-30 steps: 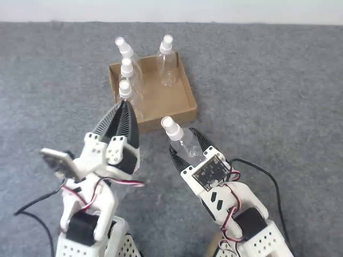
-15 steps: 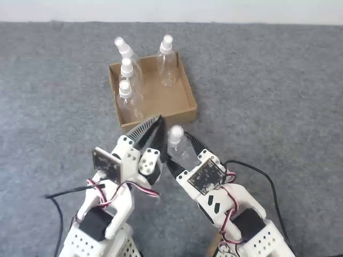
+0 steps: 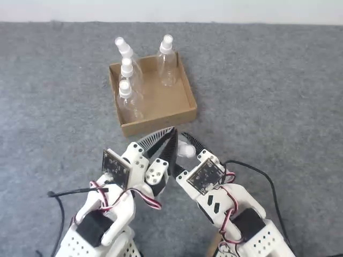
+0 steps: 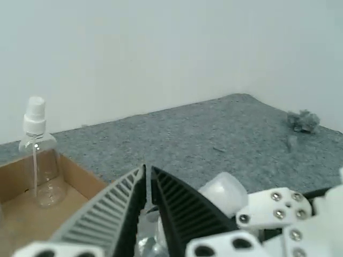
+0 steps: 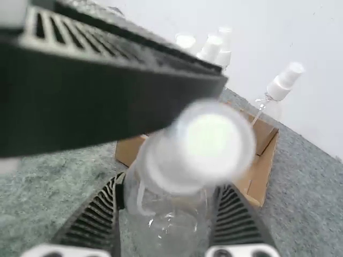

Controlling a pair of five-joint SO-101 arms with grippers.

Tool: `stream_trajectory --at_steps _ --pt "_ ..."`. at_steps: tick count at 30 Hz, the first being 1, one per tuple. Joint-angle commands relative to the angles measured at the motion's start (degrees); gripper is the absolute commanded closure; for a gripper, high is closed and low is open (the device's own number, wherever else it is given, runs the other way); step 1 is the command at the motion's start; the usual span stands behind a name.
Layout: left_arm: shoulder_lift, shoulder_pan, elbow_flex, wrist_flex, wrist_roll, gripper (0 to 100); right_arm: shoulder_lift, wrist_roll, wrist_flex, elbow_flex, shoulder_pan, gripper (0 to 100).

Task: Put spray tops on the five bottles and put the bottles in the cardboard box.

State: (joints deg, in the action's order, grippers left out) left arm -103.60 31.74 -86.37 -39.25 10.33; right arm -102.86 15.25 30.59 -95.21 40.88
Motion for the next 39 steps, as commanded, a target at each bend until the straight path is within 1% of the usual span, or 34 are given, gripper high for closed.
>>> stream_trajectory --at_steps 1,4,8,13,15,17,22,26,31,39 --pt "-0.9 -3.4 2.2 1.1 -0.4 99 -1.1 0.6 0.0 0.9 -3.7 96.5" --pt "-0.9 -6.6 2.9 2.6 -0.4 99 -1.1 0.6 0.0 0.9 -4.9 96.5" --pt "-0.9 -9.2 2.9 6.9 -0.4 99 -1.1 0.6 0.0 0.5 -5.1 96.5" --pt "-0.9 -9.6 3.0 12.4 -0.5 99 -1.1 0.6 -0.6 -1.1 -5.1 96.5" --pt "-1.0 -9.6 3.0 12.7 -0.7 99 -1.1 0.6 -0.6 -1.1 -5.1 96.5" --pt "-1.0 -9.6 3.0 11.7 -0.7 99 -1.1 0.5 -0.4 -1.1 -5.1 96.5" --pt "-1.0 -10.4 3.0 5.5 -0.4 99 -1.1 0.3 -0.1 -1.1 -5.1 96.5" --pt "-1.0 -15.1 3.9 1.9 0.1 99 -1.1 0.2 -0.1 -1.1 -5.1 96.5" --pt "-1.0 -20.8 5.1 -2.2 8.2 99 -1.1 0.2 -0.1 -1.1 -5.1 96.5" --pt "-1.0 -29.7 4.8 -2.7 9.0 99 -1.1 0.2 -0.1 -1.1 -5.1 96.5"
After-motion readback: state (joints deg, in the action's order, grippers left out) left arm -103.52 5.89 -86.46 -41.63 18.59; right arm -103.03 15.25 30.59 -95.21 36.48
